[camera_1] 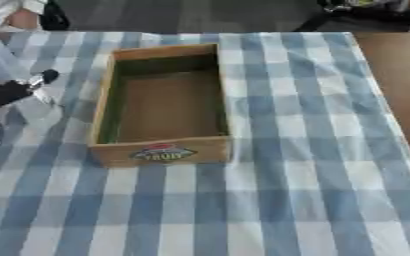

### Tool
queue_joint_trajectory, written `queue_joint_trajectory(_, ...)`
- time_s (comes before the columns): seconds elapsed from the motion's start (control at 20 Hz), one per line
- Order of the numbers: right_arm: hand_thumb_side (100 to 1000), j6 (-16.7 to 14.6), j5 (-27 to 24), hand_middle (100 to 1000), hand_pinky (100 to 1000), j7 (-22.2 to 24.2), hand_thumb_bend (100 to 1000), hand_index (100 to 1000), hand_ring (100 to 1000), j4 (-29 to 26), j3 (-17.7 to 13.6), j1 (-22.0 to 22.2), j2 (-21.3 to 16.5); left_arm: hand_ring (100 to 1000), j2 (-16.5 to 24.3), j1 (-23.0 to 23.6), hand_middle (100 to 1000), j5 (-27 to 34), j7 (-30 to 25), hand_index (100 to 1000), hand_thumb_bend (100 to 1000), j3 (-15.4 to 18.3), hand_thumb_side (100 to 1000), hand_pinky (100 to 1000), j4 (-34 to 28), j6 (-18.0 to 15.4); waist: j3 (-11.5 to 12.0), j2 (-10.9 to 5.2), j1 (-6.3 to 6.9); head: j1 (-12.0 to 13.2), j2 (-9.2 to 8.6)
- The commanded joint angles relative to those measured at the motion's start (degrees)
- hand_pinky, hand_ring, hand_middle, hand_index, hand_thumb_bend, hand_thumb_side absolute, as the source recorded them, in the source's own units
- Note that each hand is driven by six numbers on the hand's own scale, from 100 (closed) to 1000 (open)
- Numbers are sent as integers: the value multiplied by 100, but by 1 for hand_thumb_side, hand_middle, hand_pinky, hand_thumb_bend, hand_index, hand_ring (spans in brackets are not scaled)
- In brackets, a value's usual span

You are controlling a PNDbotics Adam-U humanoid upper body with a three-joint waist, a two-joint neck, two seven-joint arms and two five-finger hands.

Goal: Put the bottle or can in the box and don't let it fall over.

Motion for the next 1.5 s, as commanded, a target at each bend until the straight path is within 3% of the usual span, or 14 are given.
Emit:
queue_joint_trajectory(0.05,579,-4,-10,1000,913,13,100,795,981,-61,-34,-73,-89,610,100,-123,571,84,39,624,795,29,100,476,-53,-11,-7,-84,-1,0,-53)
queue_joint_trajectory(0.25,578,1,-6,1000,913,-2,100,796,982,-57,-40,-67,-91,568,110,-110,499,291,73,538,544,12,100,467,-110,30,-11,-91,1,-22,-44)
queue_joint_trajectory(0.35,578,3,-5,1000,913,-7,100,796,982,-56,-41,-65,-91,568,119,-109,499,363,79,538,544,4,100,467,-127,59,-11,-94,1,-27,-46)
queue_joint_trajectory(0.45,577,4,-6,1000,913,-16,100,796,982,-55,-45,-62,-91,502,127,-105,384,403,85,418,342,-3,100,424,-135,95,-15,-101,0,-42,-49)
queue_joint_trajectory(0.6,577,5,-10,1000,914,-32,100,796,982,-53,-45,-52,-93,466,141,-109,303,429,113,335,253,-9,100,400,-167,143,-21,-114,1,-60,-46)
queue_joint_trajectory(0.65,577,5,-12,1000,914,-35,100,796,982,-52,-45,-49,-93,453,146,-113,254,417,126,283,161,-10,100,395,-181,145,-22,-118,2,-63,-44)
queue_joint_trajectory(0.75,577,4,-14,1000,914,-36,100,796,982,-51,-45,-45,-93,443,156,-125,223,346,166,241,100,-11,100,390,-208,134,-26,-127,5,-70,-36)
queue_joint_trajectory(0.8,577,3,-16,1000,914,-36,100,796,981,-51,-45,-44,-92,438,162,-132,208,293,204,221,100,-9,145,388,-221,122,-29,-132,6,-74,-32)
queue_joint_trajectory(0.85,577,2,-18,1000,914,-35,100,796,981,-51,-44,-42,-92,434,165,-140,198,236,249,211,100,-6,269,386,-232,111,-31,-136,7,-80,-29)
queue_joint_trajectory(0.9,577,2,-20,1000,914,-35,100,796,981,-51,-44,-41,-93,432,166,-147,193,181,294,204,100,-3,334,386,-242,99,-33,-140,7,-84,-27)
queue_joint_trajectory(0.95,576,1,-21,1000,914,-35,100,796,980,-52,-44,-40,-93,424,168,-154,173,131,334,189,100,-1,554,383,-254,86,-35,-143,7,-87,-23)
queue_joint_trajectory(1.15,577,-1,-33,1000,914,-40,100,797,981,-52,-44,-40,-92,397,167,-174,105,-82,487,122,100,-2,615,377,-314,-1,-39,-150,10,-86,-7)
queue_joint_trajectory(1.5,576,-5,-36,1000,915,-43,100,797,978,-58,-47,-38,-94,390,180,-183,100,-291,488,104,100,-16,622,372,-392,-112,-42,-156,13,-84,26)
